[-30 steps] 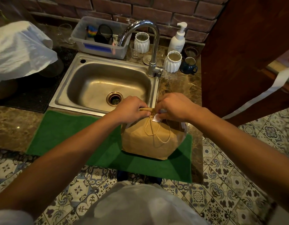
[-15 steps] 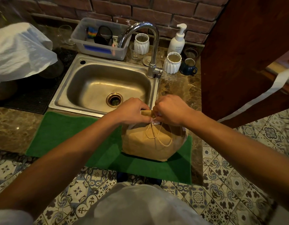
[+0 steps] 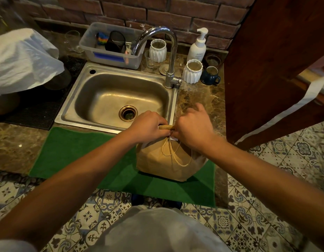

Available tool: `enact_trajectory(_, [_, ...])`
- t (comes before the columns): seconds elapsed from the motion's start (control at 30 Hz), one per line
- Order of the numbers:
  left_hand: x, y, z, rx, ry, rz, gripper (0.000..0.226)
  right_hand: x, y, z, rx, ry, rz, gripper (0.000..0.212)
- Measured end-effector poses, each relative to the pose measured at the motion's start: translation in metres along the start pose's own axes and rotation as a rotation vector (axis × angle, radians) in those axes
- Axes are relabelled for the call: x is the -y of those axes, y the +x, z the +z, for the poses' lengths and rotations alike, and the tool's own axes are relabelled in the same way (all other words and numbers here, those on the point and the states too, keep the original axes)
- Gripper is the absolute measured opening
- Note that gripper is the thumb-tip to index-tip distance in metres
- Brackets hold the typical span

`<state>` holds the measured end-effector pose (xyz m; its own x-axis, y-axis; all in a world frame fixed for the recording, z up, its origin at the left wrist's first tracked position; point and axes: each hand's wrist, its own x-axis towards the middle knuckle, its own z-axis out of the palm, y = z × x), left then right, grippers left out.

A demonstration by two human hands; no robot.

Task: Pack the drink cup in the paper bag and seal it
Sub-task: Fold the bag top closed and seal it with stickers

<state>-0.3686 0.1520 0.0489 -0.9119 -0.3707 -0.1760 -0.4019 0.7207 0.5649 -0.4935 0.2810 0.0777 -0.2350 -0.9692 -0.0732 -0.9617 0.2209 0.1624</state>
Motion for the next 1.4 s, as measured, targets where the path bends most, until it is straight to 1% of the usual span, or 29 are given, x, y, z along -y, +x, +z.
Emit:
enact_trajectory(0.13, [-0.001, 0.001, 0.002, -0.013, 0.006, 0.015, 0.015, 0.004, -0.008, 0.002, -0.002, -0.02, 0.066, 0.042])
enact_trajectory(0.27, [0.0, -0.002, 0.002, -0.001, -0.021, 0.034, 0.014, -0.006, -0.01, 0.001, -0.001, -0.044, 0.152, 0.057])
enact_trajectory(0.33, [0.0, -0.003, 0.002, 0.001, -0.03, 0.049, 0.014, -0.014, -0.01, 0.003, -0.034, 0.013, 0.125, 0.059])
enact_trajectory(0.4, [-0.001, -0.003, 0.002, 0.001, -0.025, 0.074, 0.014, -0.021, -0.01, 0.006, -0.015, 0.143, 0.023, 0.053])
enact_trajectory(0.5, [-0.005, -0.002, 0.001, 0.01, -0.011, 0.097, 0.016, -0.025, -0.005, 0.01, 0.098, 0.338, -0.107, 0.033])
enact_trajectory(0.57, [-0.005, -0.002, 0.0, 0.026, -0.001, 0.104, 0.019, -0.025, -0.002, 0.011, 0.136, 0.387, -0.136, 0.031])
enact_trajectory(0.67, [-0.004, -0.003, -0.002, 0.052, 0.005, 0.112, 0.021, -0.026, 0.0, 0.013, 0.145, 0.431, -0.179, 0.029])
enact_trajectory(0.77, [-0.002, -0.003, -0.002, 0.049, -0.016, 0.115, 0.019, -0.028, 0.002, 0.014, 0.19, 0.485, -0.169, 0.028])
enact_trajectory(0.87, [0.0, -0.003, 0.0, 0.02, -0.033, 0.116, 0.018, -0.028, 0.007, 0.017, 0.329, 0.508, -0.13, 0.034])
enact_trajectory(0.93, [0.001, -0.002, 0.001, 0.021, -0.046, 0.108, 0.018, -0.027, 0.008, 0.021, 0.392, 0.565, -0.098, 0.032])
enact_trajectory(1.0, [0.002, -0.001, 0.003, 0.037, -0.059, 0.1, 0.019, -0.027, 0.009, 0.024, 0.396, 0.61, -0.098, 0.027])
enact_trajectory(1.07, [0.003, 0.0, 0.003, 0.048, -0.068, 0.096, 0.019, -0.027, 0.01, 0.024, 0.395, 0.619, -0.107, 0.027])
enact_trajectory(1.13, [0.004, 0.0, 0.003, 0.04, -0.078, 0.096, 0.018, -0.028, 0.013, 0.023, 0.408, 0.611, -0.094, 0.026])
enact_trajectory(1.23, [0.004, -0.001, 0.004, 0.022, -0.093, 0.088, 0.019, -0.029, 0.017, 0.024, 0.445, 0.569, -0.095, 0.031])
enact_trajectory(1.3, [0.002, -0.002, 0.005, 0.028, -0.107, 0.085, 0.02, -0.03, 0.018, 0.026, 0.466, 0.566, -0.108, 0.027])
enact_trajectory(1.4, [0.003, -0.001, 0.005, 0.027, -0.106, 0.079, 0.019, -0.031, 0.019, 0.026, 0.468, 0.558, -0.127, 0.027])
